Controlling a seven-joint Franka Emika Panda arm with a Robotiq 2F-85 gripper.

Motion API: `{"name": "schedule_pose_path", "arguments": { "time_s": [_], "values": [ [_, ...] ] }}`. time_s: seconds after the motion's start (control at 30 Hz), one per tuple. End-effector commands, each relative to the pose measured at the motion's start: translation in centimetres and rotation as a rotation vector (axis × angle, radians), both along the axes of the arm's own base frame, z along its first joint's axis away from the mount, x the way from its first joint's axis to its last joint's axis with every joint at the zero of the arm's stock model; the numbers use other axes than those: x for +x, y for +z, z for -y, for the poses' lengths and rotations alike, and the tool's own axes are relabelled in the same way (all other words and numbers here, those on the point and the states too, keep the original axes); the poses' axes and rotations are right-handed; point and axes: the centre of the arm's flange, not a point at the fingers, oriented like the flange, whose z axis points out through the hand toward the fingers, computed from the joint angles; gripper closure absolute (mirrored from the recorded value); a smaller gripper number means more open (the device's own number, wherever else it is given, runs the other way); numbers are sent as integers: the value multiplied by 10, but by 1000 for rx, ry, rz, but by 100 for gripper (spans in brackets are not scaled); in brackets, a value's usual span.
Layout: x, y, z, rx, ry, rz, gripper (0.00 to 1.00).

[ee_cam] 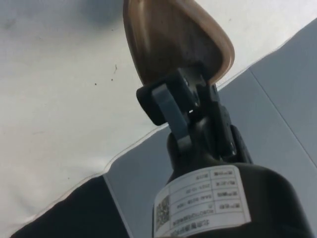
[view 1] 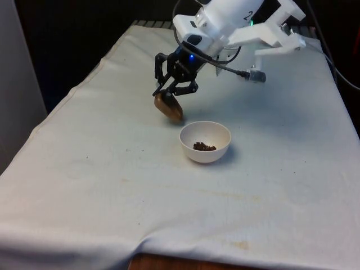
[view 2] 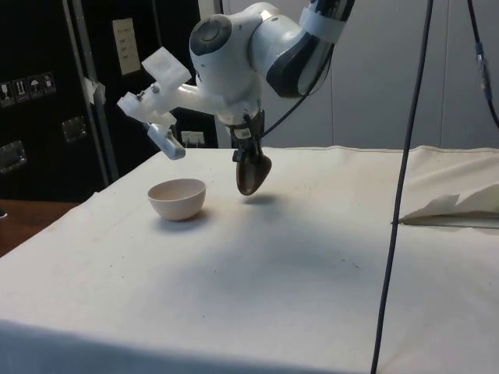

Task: Pour the coffee beans from the cup into the bowl.

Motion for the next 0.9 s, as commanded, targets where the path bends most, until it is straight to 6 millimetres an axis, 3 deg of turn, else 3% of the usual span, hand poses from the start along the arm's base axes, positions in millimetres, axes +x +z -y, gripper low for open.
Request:
{"name": "schedule_pose_path", "arguments": {
  "time_s": [0.0,0.87],
  "values": [
    [0,0,0,6,1,3,99],
    [3,9,11,160,51,39,99]
  ]
}}
